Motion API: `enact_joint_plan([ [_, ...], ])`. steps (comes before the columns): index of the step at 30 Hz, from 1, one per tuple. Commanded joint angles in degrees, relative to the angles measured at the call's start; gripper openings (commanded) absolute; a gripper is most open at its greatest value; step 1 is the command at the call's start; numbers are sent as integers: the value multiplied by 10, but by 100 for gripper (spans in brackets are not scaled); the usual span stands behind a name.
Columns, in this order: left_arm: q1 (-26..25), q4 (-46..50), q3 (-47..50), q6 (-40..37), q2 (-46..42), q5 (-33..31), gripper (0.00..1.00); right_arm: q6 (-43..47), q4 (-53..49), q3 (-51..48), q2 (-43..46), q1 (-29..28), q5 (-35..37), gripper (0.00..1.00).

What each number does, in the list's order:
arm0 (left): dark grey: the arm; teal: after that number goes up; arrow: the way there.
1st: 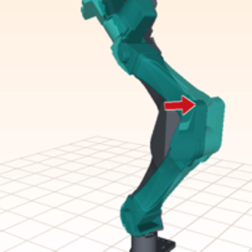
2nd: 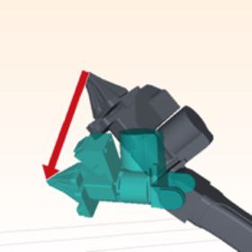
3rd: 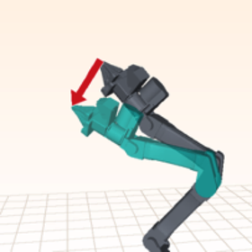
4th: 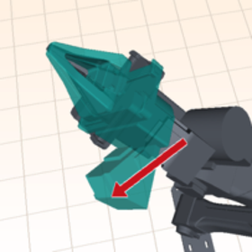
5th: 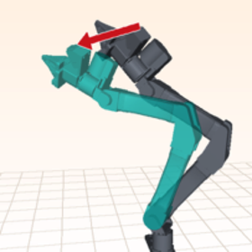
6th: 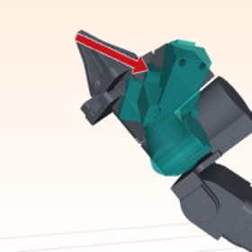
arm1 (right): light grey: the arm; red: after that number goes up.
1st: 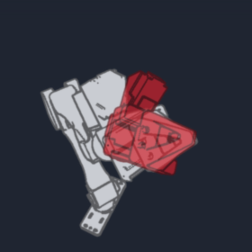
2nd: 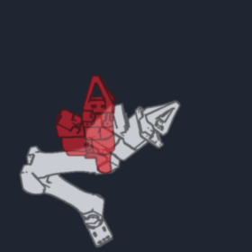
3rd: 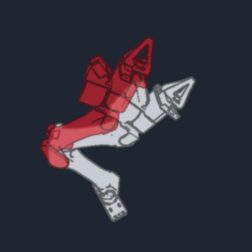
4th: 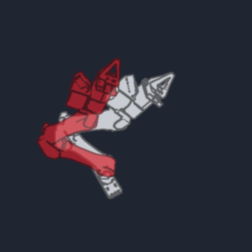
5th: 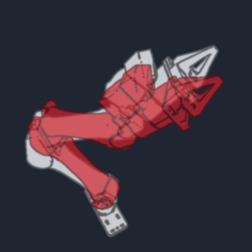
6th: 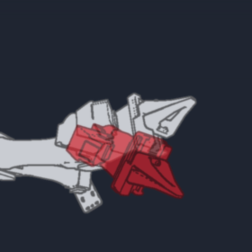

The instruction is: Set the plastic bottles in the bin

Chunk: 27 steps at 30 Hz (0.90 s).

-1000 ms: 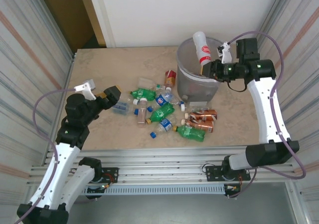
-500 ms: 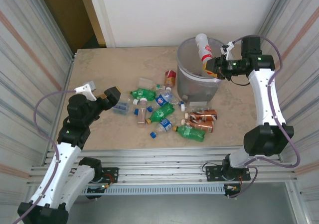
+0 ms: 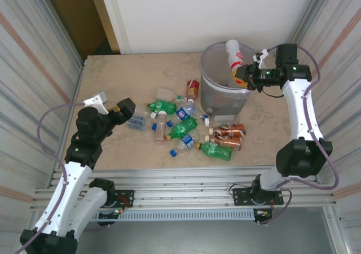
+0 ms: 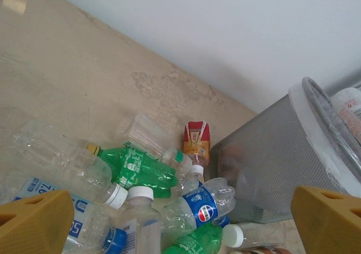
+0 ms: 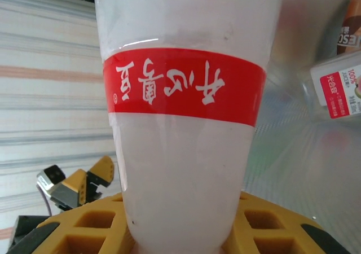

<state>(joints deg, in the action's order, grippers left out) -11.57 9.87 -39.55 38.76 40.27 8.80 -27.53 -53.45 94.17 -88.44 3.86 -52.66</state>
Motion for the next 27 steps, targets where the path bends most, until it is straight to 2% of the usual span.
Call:
enact_joint_plan([
  [1,2,2,5,-3,-8,-14,99,-26,13,-16,16,0,-15,35],
  [9,1,6,5,-3,-11,-18,99,-33,16,-21,25,1,-13,48],
  [14,1,9,6,-4,-16,-23,99,-38,19,-11,25,9,-10,49],
  [22,2,11,6,-6,-12,-26,99,-35,23,11,23,20,33,49],
  [27,2,14,5,-9,-10,-28,99,10,-8,60,13,13,81,45],
])
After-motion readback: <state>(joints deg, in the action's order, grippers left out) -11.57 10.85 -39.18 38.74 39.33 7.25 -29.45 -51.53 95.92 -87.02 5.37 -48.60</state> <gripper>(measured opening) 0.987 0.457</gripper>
